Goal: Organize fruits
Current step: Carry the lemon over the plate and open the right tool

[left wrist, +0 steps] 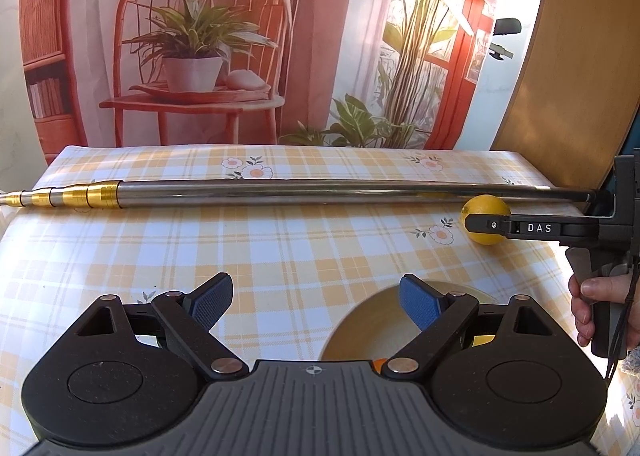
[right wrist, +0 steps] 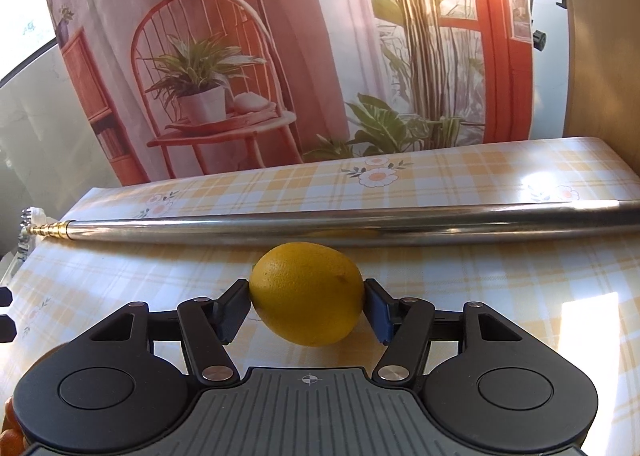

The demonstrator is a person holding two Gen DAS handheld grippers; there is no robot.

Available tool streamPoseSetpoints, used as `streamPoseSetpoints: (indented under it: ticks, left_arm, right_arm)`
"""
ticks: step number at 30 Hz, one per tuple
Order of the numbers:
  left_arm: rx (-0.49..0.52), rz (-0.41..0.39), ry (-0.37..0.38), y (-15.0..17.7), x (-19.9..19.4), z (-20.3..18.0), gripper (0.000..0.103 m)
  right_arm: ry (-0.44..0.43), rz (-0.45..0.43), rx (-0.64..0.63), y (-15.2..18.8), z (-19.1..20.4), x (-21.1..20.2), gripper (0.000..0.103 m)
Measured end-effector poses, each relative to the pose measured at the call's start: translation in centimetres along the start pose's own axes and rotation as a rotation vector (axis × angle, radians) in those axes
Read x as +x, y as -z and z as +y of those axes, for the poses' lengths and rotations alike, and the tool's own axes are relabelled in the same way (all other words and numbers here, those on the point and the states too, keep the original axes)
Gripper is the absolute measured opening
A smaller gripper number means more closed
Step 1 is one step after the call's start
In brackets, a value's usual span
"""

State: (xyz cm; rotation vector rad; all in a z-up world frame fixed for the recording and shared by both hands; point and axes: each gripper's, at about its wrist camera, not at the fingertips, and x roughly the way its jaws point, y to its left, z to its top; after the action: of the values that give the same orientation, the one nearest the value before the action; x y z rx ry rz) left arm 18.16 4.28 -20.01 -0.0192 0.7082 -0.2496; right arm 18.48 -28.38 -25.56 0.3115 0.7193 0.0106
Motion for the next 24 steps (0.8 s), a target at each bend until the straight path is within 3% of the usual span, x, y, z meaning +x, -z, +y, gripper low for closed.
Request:
streamPoseSetpoints:
  ticks: [10, 24]
  left_arm:
    - [-0.012, 0.015, 0.007, 0.3, -0.5, 0.3, 0.091]
    - [-0.051, 0.004, -0.006, 1.3, -2.1, 1.3, 0.091]
  right_arm:
    - [-0.106, 0.006, -0.013, 0.5, 3.8, -3.3, 0.057]
    - [-0.202, 0.129, -0.264, 2.3, 13.0, -3.5, 0.057]
